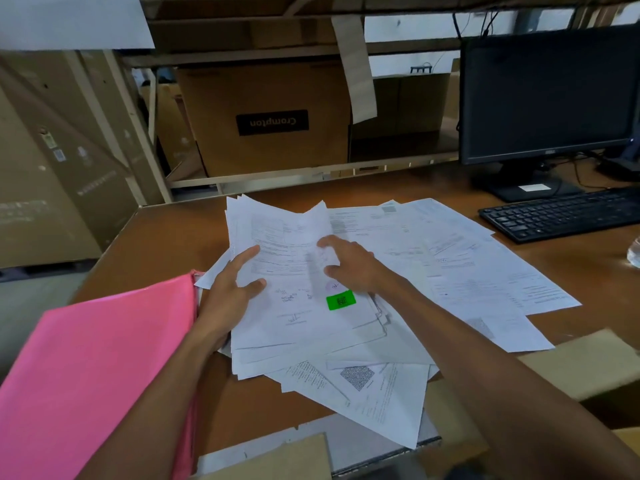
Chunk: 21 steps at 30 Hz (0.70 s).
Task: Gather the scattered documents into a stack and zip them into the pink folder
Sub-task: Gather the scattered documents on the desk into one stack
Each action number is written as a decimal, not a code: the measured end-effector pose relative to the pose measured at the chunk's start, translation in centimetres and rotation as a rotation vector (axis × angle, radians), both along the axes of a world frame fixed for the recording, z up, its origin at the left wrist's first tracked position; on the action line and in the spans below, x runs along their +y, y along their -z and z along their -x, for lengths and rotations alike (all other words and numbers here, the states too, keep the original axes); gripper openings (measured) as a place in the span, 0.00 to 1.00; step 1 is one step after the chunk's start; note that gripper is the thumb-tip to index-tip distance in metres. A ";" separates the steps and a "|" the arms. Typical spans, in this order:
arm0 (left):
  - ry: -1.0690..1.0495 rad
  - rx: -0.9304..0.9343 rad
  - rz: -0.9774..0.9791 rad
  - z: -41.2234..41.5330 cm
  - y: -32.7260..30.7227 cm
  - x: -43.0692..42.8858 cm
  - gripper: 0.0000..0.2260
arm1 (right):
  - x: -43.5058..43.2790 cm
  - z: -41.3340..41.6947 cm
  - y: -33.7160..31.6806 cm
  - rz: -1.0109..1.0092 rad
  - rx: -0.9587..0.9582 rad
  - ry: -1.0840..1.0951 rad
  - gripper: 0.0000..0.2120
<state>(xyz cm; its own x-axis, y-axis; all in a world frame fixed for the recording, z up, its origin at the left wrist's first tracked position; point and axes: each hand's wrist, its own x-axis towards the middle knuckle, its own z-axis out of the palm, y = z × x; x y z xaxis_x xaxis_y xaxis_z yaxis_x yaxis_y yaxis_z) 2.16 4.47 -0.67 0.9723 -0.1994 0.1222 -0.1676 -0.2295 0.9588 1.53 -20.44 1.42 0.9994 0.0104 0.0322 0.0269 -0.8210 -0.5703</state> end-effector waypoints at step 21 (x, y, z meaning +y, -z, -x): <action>-0.057 -0.056 -0.086 -0.5 0.4 0.3 0.26 | -11.5 -0.7 -0.1 -0.210 -0.374 0.595 0.15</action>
